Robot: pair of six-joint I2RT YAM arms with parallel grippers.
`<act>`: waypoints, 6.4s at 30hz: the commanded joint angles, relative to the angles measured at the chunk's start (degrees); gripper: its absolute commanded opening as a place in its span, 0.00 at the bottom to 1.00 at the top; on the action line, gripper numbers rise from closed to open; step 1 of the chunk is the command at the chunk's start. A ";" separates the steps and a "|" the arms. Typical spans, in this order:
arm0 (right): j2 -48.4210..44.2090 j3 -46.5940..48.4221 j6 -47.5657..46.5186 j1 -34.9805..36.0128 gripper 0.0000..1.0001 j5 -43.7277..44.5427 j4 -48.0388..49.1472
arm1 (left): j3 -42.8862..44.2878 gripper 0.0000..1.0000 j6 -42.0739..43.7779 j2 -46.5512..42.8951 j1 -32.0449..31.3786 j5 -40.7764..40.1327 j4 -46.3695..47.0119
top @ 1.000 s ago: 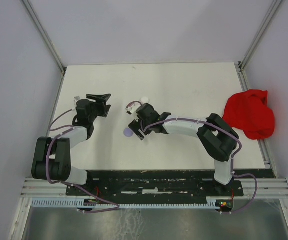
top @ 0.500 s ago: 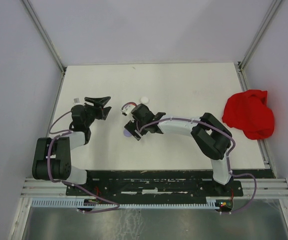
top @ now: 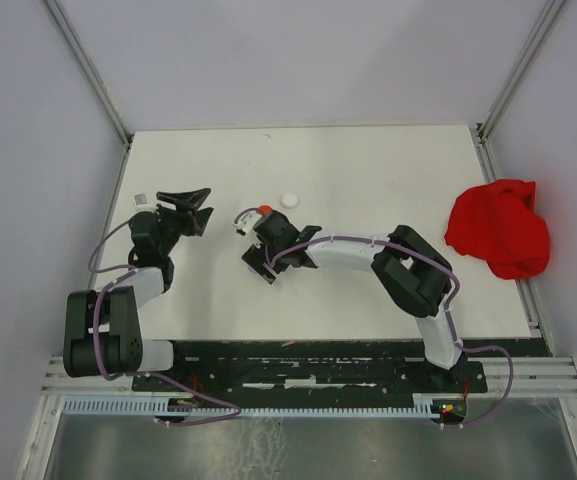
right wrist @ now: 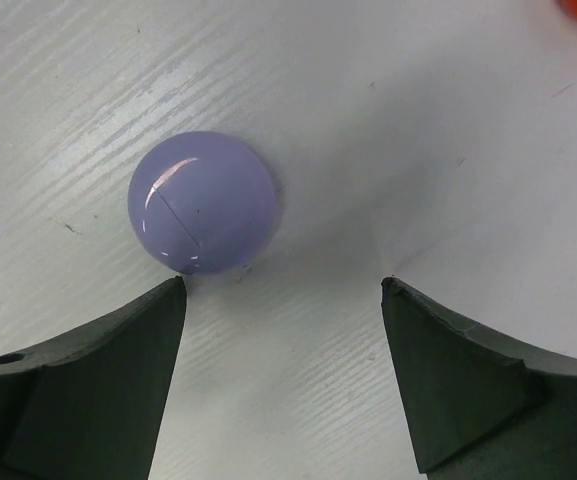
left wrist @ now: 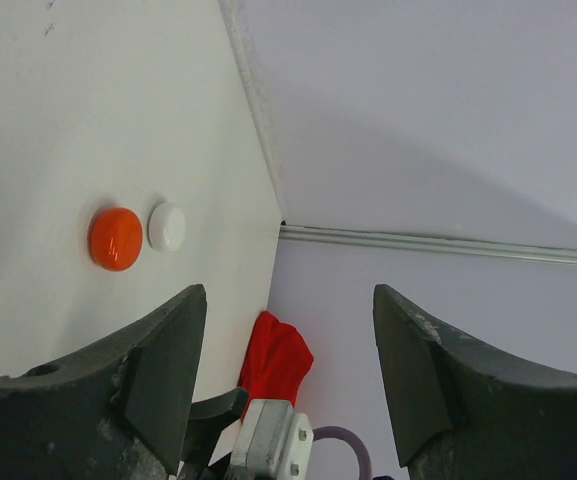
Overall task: Insert the wireless bluetooth earbuds into the charging case
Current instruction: Pick up the charging case at the center of the board.
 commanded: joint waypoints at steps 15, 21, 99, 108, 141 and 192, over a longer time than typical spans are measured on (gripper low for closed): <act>5.71 12.27 -1.81 0.61 0.87 0.64 -2.66 | -1.91 0.73 -2.55 -3.11 4.71 5.04 3.45; 7.79 15.15 -1.74 0.60 0.87 0.78 -3.43 | -2.03 0.73 -2.60 -3.15 5.52 5.82 3.56; 9.14 19.05 5.13 -5.26 0.79 -3.90 -9.13 | -2.56 0.73 -1.91 -0.79 6.98 7.25 4.52; 9.64 19.55 5.05 -5.18 0.65 -3.83 -9.87 | -2.42 0.73 -1.70 -0.26 6.97 7.36 4.70; -14.07 -6.35 -1.15 -14.50 0.36 -24.85 18.43 | 9.61 0.67 10.13 12.58 -6.58 18.44 0.03; -13.48 -4.81 0.21 -15.63 0.35 -28.76 18.88 | 14.85 0.47 22.23 12.36 -16.75 18.80 -8.77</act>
